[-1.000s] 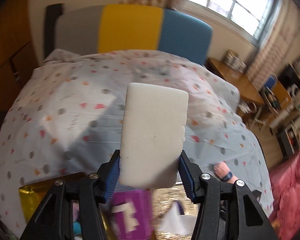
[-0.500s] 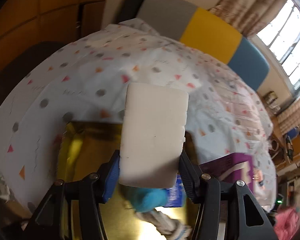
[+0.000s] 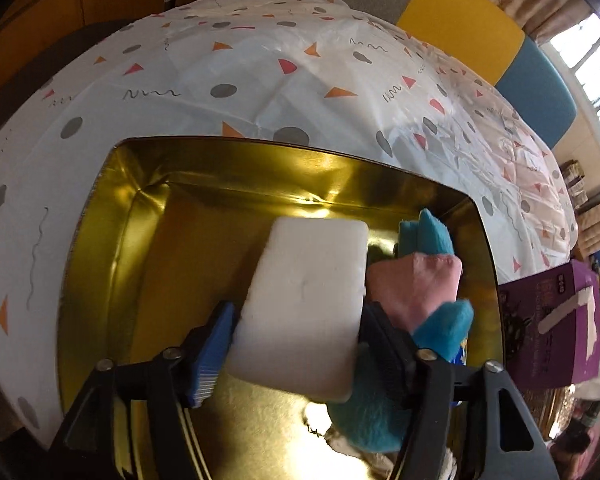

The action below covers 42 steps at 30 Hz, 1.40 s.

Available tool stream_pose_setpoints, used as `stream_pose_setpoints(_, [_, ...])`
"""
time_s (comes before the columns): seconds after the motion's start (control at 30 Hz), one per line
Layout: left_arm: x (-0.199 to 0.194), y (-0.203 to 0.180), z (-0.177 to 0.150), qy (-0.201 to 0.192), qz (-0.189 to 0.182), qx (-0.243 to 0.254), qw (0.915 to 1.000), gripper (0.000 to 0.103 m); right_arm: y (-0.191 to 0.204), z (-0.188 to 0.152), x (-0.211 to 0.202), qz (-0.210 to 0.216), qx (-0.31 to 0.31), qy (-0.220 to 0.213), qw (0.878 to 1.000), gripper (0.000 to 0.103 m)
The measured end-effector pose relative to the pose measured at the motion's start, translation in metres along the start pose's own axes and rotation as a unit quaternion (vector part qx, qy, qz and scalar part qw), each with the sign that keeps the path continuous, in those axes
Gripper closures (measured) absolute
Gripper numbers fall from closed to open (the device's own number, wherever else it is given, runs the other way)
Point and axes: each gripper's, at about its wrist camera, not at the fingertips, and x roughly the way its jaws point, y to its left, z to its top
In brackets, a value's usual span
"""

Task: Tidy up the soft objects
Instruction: 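Carry the white block into the gold tray with the left gripper while the right gripper grasps the red sock, then carry the red sock with the right gripper into the gold tray and release it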

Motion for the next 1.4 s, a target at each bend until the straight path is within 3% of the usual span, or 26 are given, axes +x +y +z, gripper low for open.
stream_pose_setpoints(0.1, [-0.01,-0.004,0.003,-0.031,0.025,0.003,0.9992,0.023,0.002,0.001,0.002,-0.001,-0.001,-0.001,1.0,0.066])
stream_pose_setpoints(0.23, [-0.033,-0.007,-0.005,-0.084,0.061,0.015,0.9945,0.021,0.002,0.001,0.002,-0.001,-0.001,-0.001,1.0,0.066])
stream_pose_setpoints(0.5, [-0.08,-0.034,-0.056,-0.161,0.06,0.08,0.9819,0.018,0.0,0.004,0.002,0.008,0.008,0.003,1.0,0.07])
stream_pose_setpoints(0.67, [-0.087,-0.053,-0.093,-0.157,0.032,0.103,0.9818,0.018,-0.003,0.005,0.002,0.013,0.015,0.007,1.0,0.073])
stream_pose_setpoints(0.9, [-0.084,-0.08,-0.135,-0.139,0.028,0.15,0.9784,0.018,-0.002,0.005,-0.006,0.0,0.015,-0.004,1.0,0.08])
stream_pose_setpoints(1.13, [-0.083,-0.079,-0.144,-0.132,0.027,0.152,0.9792,0.018,-0.012,0.008,-0.029,-0.007,0.044,-0.059,0.997,0.084])
stream_pose_setpoints(1.4, [-0.082,-0.064,-0.143,-0.129,0.036,0.136,0.9816,0.017,-0.004,0.016,-0.059,0.025,0.076,-0.104,0.991,0.084])
